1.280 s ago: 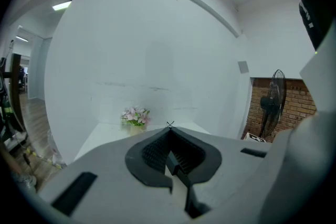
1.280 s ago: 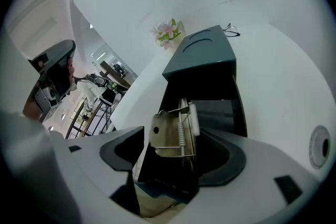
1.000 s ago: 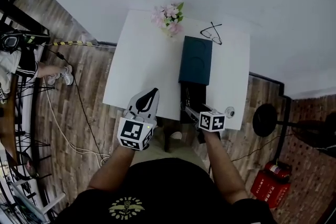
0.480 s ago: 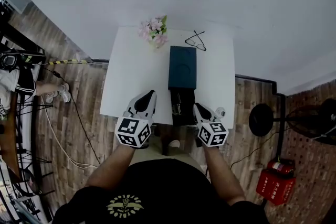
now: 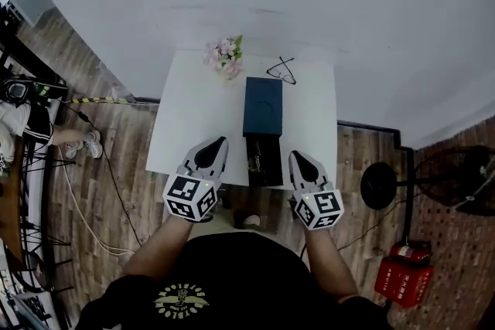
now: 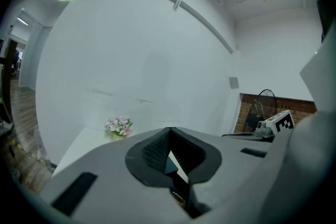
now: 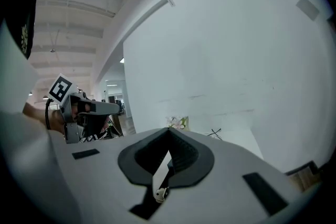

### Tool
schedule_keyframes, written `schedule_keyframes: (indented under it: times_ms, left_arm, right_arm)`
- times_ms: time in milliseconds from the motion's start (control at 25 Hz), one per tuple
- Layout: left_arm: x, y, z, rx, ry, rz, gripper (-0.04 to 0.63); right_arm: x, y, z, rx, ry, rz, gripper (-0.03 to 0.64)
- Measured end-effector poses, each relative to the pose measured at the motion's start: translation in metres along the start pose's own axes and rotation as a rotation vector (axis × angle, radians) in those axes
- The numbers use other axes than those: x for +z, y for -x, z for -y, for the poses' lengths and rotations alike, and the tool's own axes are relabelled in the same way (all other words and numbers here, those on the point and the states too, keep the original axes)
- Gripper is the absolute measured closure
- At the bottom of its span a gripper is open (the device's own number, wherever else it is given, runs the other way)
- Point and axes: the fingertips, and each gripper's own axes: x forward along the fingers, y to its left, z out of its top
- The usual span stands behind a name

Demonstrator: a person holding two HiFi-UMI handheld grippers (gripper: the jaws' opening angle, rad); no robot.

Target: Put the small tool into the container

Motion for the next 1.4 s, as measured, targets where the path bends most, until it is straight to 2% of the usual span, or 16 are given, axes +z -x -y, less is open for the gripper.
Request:
schedule_keyframes:
  times_ms: [240,440,800,1080,1400]
  left_arm:
    - [0.02,0.007,0.028,-0.018,-0.076,0.032,0.588]
    - [0.041,0.007,0.053,-0.062,-0.116,0.074,0.588]
    - [0.08,0.009,0.081,-0.029,-0.312,0.14,0.588]
    - [0.098,0.017,0.086,-0.021,-0.334,0.178,0.588]
    - [0.094,0.018,0.073,-0.013,-0.34,0.151,0.588]
  right_arm:
    - [0.038,0.023,-0.007,0.015,0.029,0.053,0.615]
    - [0.07,0.042,-0.015,0.034,0.082,0.101,0.615]
    - [0.109,0.06,-0.016,0.047,0.097,0.149,0.615]
    - [0.125,0.069,-0.021,0.052,0.105,0.171,0.616]
    - [0.113,0.058,-0.029,0.066,0.078,0.136,0.616]
